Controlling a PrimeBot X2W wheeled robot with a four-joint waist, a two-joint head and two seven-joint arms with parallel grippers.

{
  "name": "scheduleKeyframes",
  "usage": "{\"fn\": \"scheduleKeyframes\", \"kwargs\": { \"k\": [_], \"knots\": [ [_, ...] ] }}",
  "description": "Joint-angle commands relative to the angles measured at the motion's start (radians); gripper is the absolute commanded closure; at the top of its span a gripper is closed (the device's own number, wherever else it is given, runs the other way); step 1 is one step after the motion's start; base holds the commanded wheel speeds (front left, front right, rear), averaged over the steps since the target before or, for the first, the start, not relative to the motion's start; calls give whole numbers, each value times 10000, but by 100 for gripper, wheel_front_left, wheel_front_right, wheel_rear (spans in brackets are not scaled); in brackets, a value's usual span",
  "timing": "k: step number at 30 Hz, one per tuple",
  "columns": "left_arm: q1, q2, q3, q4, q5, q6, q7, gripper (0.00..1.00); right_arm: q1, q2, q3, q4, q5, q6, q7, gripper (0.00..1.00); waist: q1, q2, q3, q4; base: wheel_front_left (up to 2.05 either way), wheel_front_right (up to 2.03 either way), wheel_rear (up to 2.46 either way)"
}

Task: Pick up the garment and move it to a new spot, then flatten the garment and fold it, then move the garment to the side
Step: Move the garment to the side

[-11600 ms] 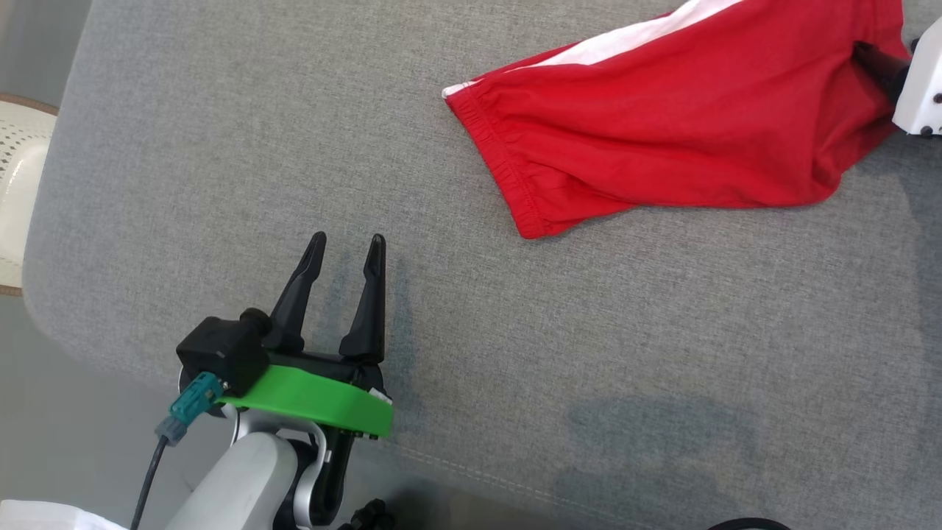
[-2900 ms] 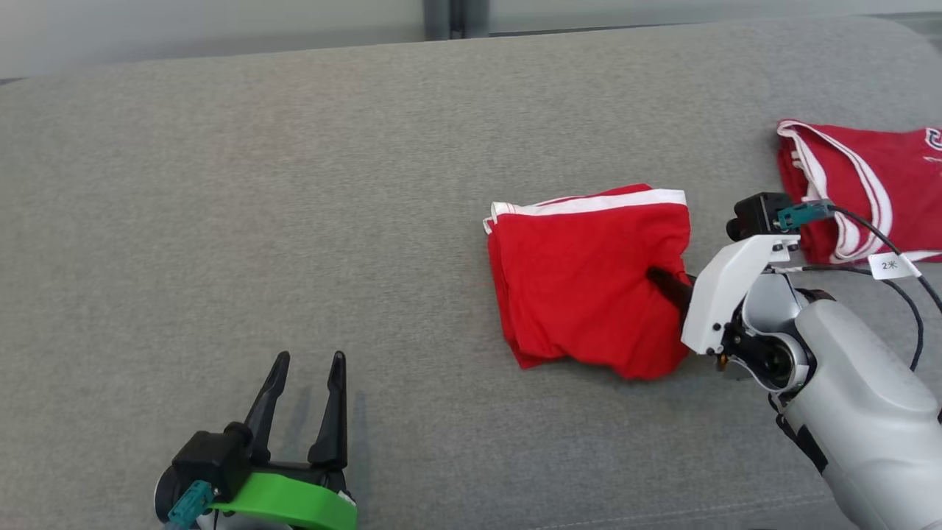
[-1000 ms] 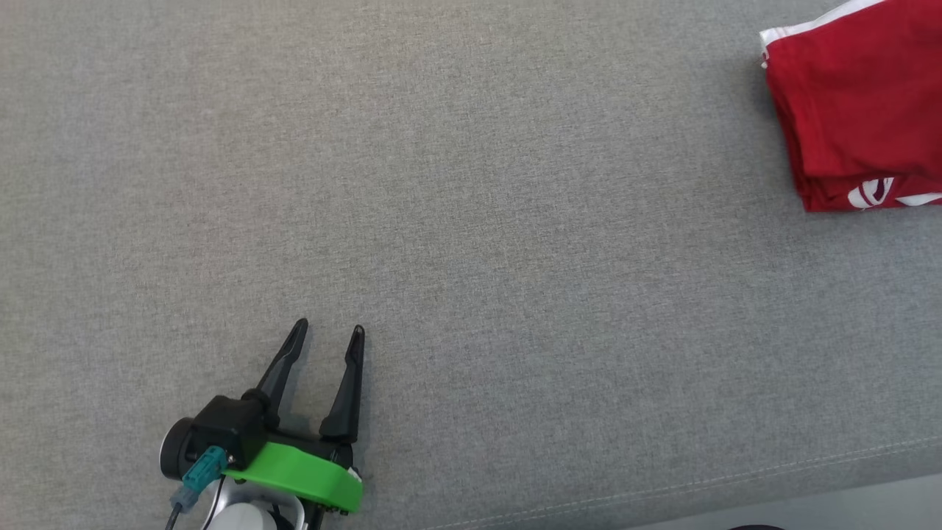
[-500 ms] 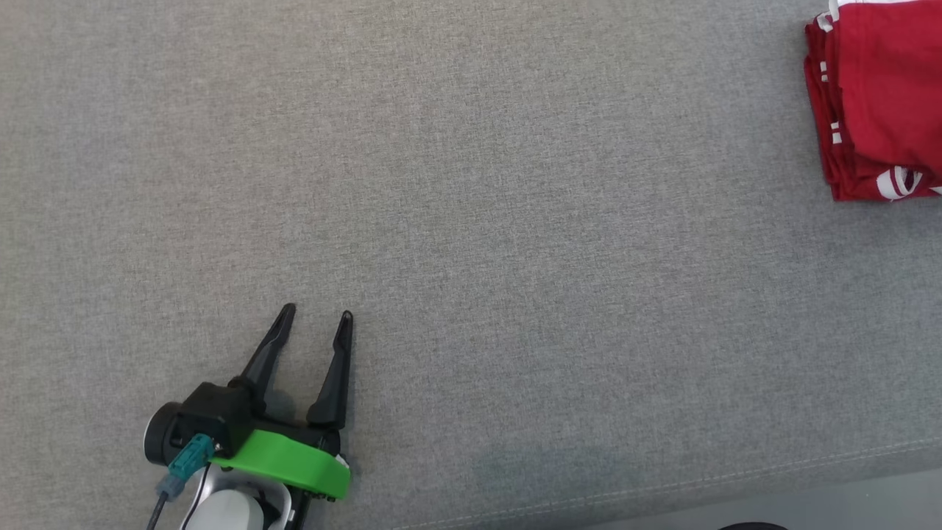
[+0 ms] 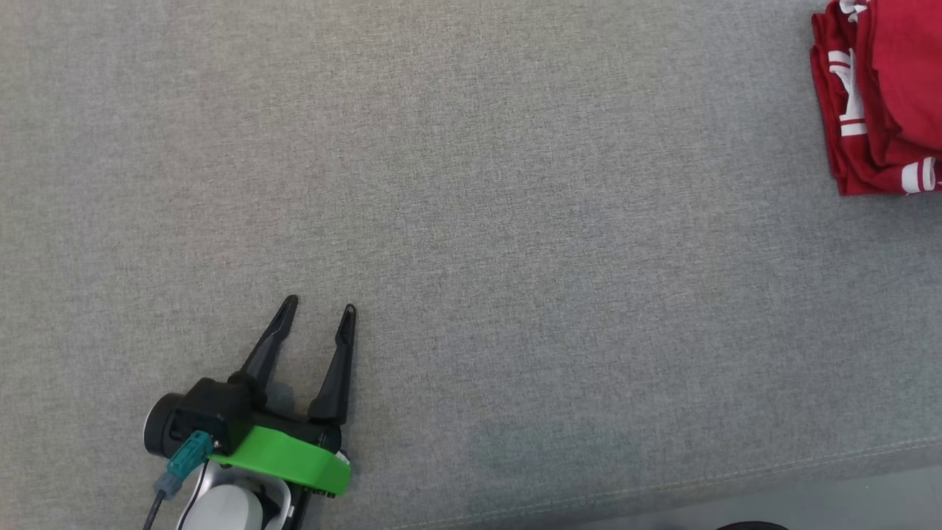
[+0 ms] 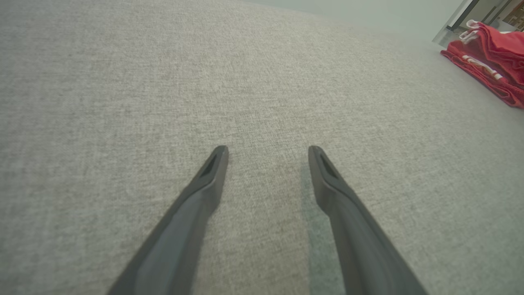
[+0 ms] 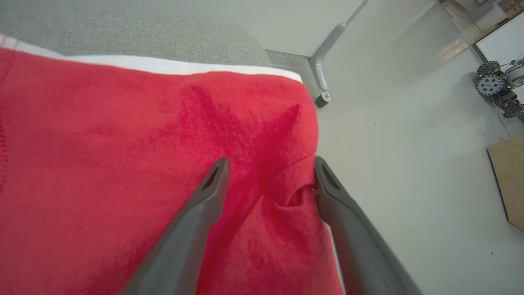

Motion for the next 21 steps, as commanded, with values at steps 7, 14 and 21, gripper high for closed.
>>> {"fn": "scheduleKeyframes", "kwargs": {
  "k": [7, 14, 21],
  "knots": [
    [-107, -3, 78, 92, -83, -15, 19, 0, -245, 49, -539, 632, -972, -14, -723, 0, -1, 0, 23, 169, 0, 0, 0],
    [76, -192, 127, 182, -146, -13, 11, 0, 186, -318, -1291, 944, -2555, -17, -1088, 0, -1, 0, -452, 303, 0, 0, 0],
    [491, -396, 327, 298, -200, -13, 12, 0, 355, 150, -1478, 682, -2812, -17, -2194, 0, -1, 0, -1308, 299, 0, 0, 0]
  ]
}}
